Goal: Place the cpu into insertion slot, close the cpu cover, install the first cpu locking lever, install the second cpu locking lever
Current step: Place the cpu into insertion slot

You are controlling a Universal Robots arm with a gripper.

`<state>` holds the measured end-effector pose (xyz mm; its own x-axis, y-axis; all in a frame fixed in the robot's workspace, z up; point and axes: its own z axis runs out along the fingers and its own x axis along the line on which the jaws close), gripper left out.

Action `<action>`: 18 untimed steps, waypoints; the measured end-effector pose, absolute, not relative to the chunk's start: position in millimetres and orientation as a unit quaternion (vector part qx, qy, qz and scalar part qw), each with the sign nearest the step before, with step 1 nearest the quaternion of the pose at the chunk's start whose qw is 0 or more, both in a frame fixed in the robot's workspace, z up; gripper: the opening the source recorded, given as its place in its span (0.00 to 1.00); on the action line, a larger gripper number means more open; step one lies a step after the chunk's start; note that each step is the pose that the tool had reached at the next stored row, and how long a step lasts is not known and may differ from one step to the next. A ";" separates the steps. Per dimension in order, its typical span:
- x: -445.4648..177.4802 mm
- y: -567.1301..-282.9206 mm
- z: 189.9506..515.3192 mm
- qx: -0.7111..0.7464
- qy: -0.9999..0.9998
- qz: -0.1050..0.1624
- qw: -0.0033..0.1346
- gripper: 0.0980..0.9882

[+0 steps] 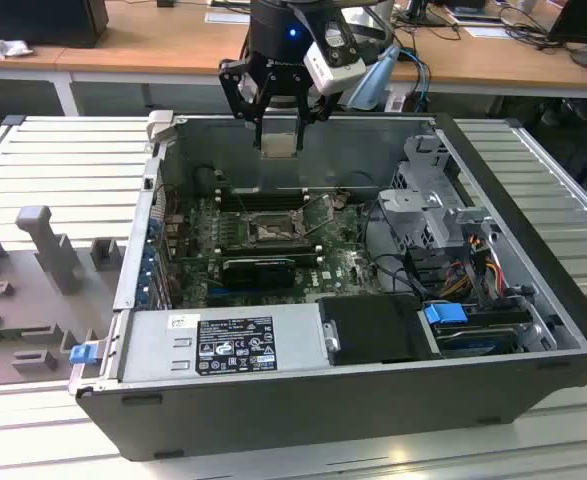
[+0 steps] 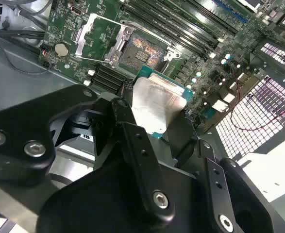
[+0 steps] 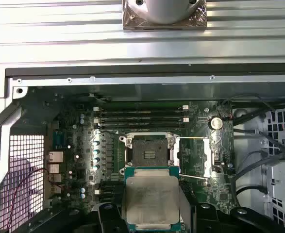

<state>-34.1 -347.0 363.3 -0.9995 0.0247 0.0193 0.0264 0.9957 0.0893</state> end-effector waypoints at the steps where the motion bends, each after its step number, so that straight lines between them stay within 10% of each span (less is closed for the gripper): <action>1: -34.1 -347.0 363.2 -0.013 -0.999 -0.045 0.009 0.48; 18: -34.1 -347.0 362.5 -0.024 -0.999 -0.045 0.009 0.48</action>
<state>-34.1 -347.0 362.5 -0.9987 0.0478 0.0193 0.0493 0.9948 0.0893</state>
